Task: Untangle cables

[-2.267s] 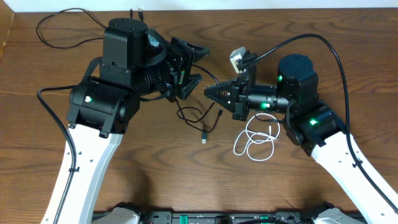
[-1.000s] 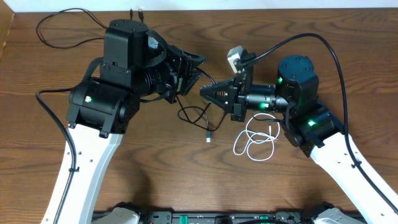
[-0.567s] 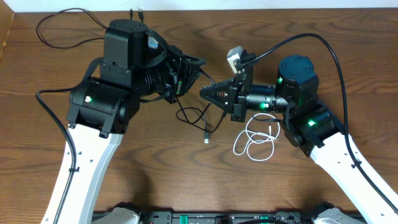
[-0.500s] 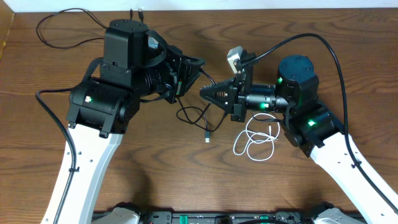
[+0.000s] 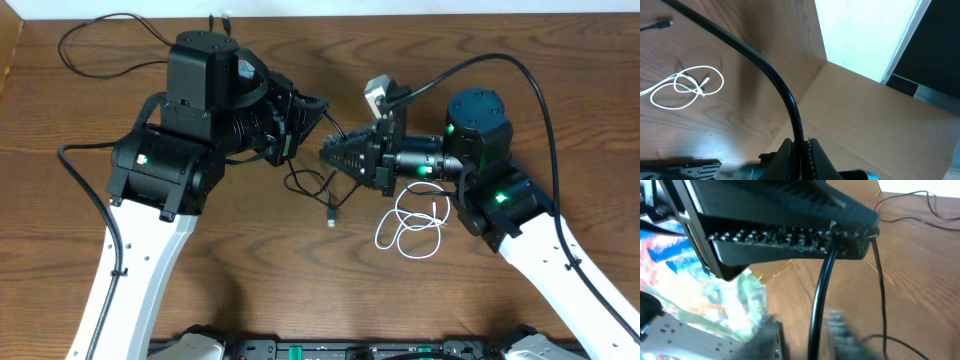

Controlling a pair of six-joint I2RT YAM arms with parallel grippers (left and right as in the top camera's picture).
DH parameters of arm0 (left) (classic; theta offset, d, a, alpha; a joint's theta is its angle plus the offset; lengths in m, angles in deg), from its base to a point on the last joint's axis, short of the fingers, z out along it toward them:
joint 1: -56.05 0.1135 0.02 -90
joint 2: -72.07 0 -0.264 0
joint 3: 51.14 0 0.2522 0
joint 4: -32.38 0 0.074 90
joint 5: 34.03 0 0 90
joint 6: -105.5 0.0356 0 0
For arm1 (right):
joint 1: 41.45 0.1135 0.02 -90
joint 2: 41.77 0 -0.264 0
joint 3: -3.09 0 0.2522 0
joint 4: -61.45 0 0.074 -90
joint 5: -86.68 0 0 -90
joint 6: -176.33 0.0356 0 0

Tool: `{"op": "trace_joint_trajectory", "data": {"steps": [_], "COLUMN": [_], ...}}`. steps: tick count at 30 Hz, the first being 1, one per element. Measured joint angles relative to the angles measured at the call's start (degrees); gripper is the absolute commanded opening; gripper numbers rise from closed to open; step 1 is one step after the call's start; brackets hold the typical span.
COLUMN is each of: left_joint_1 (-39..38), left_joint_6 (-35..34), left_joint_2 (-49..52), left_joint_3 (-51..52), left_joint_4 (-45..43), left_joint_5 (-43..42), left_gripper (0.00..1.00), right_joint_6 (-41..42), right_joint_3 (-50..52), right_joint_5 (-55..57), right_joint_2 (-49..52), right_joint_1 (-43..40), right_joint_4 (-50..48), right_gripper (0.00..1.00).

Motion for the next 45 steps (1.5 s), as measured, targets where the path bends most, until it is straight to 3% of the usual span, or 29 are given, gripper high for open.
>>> {"op": "trace_joint_trajectory", "data": {"steps": [3,6,18,28,37,45], "left_joint_1": [0.85,3.10,13.18,14.69,15.56,26.45], "left_joint_6": [0.02,0.02,1.84,2.69,15.21,31.17], "left_joint_2": [0.00,0.00,0.00,3.58,12.22,16.79], "left_joint_3": [0.00,0.00,0.00,0.00,0.00,0.00], "left_joint_4": [0.07,0.07,0.20,-2.73,-13.64,-15.63], "left_joint_5": [0.52,1.42,12.70,19.41,13.86,14.05], "left_gripper": [0.07,0.07,0.07,0.08,0.07,0.08], "right_joint_6": [0.20,-0.11,-0.48,-2.21,-3.15,-5.70], "right_joint_3": [0.00,-0.02,-0.02,-0.02,-0.02,-0.02], "right_joint_5": [0.04,-0.20,0.31,0.31,0.33,0.55], "right_joint_2": [0.00,0.00,0.02,0.02,0.02,0.02], "right_joint_1": [-0.37,-1.42,-9.03,-9.25,-9.25,-9.22], "right_joint_4": [1.70,4.35,16.92,18.60,20.81,24.11], "right_gripper": [0.88,0.94,0.96,0.97,0.97,0.97]}}
